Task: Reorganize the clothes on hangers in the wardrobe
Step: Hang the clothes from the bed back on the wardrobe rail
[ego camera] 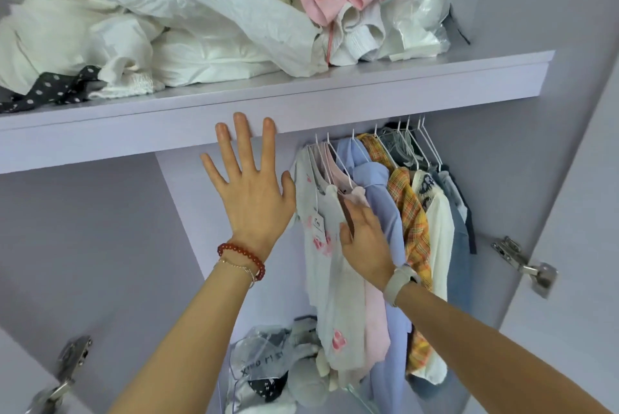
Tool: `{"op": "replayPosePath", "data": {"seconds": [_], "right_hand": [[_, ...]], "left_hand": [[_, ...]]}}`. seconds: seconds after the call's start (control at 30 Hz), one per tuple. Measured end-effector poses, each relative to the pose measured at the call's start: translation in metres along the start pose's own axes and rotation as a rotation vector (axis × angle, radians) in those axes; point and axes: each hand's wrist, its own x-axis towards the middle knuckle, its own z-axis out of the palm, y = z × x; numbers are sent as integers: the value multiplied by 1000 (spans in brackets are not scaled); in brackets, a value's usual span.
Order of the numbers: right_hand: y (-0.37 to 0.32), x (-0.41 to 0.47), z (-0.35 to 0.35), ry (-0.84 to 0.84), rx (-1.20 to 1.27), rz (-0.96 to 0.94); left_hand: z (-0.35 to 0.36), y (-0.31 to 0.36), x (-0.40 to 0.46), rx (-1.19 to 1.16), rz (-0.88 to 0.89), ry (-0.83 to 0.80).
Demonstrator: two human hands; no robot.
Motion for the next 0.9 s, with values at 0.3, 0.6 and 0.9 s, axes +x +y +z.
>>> {"op": "replayPosePath", "data": {"seconds": [0.3, 0.6, 0.9], "right_hand": [[71, -169, -67, 161, -392, 218], [106, -455, -159, 139, -591, 1040], [47, -728, -222, 550, -516, 1764]], "left_hand": [[41, 89, -176, -357, 161, -539], [-20, 261, -339, -810, 686, -1118], [-189, 449, -500, -1176, 1397, -1331]]}}
